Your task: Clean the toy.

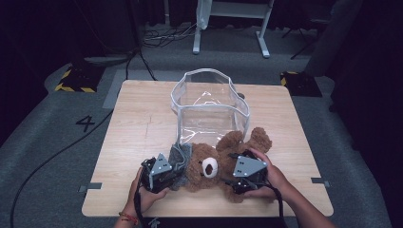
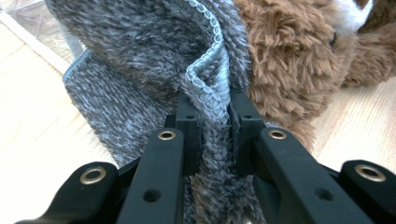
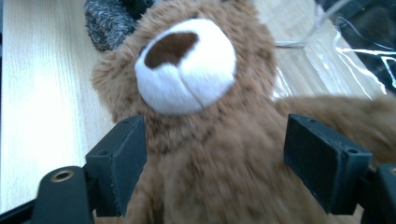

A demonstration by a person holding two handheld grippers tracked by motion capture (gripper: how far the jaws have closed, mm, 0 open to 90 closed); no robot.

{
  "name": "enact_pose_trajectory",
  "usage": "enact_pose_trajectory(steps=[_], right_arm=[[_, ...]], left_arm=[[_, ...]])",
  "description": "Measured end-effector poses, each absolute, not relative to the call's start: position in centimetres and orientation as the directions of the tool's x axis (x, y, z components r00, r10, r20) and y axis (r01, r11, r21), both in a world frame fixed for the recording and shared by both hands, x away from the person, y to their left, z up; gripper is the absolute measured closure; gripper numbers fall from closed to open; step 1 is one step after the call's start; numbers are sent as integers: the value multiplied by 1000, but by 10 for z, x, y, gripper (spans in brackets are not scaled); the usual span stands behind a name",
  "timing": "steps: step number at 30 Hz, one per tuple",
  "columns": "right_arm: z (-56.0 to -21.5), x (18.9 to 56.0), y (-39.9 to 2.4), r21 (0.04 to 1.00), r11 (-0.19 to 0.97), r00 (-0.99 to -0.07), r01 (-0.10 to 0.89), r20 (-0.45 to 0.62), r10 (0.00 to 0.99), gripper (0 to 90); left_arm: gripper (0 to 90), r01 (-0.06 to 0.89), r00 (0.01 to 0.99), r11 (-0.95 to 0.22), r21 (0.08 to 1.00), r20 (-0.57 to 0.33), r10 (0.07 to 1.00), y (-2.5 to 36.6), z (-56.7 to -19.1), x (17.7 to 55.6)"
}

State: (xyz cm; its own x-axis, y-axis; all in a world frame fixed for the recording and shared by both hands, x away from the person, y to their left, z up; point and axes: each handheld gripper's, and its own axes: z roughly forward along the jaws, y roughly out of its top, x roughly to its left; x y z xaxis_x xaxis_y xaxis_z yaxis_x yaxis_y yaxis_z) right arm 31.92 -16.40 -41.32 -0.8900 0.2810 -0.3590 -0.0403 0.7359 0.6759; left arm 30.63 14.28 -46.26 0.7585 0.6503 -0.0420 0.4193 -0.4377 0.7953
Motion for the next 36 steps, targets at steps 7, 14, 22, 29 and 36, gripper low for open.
enact_pose_trajectory(steps=[7, 14, 22, 29, 36], right_arm=[[-422, 325, -138, 617, 786, -913, -38, -340, 224, 189], [-435, 328, -120, 502, 865, -896, -22, -394, 206, 63], [-444, 329, -108, 430, 903, -846, 2, -480, 231, 186], [-440, 327, -116, 467, 884, -840, -19, -487, 239, 461], [-428, 328, -133, 572, 820, -871, 1, -402, 282, 516]], left_arm=[[775, 426, 762, -425, 799, -64, 644, 141, -464, 307], [778, 440, 772, -403, 803, -109, 626, 136, -468, 308], [784, 412, 793, -431, 803, -84, 603, 126, -465, 306], [784, 400, 796, -423, 813, -79, 600, 126, -462, 305], [784, 370, 778, -380, 847, -59, 626, 144, -447, 300]])
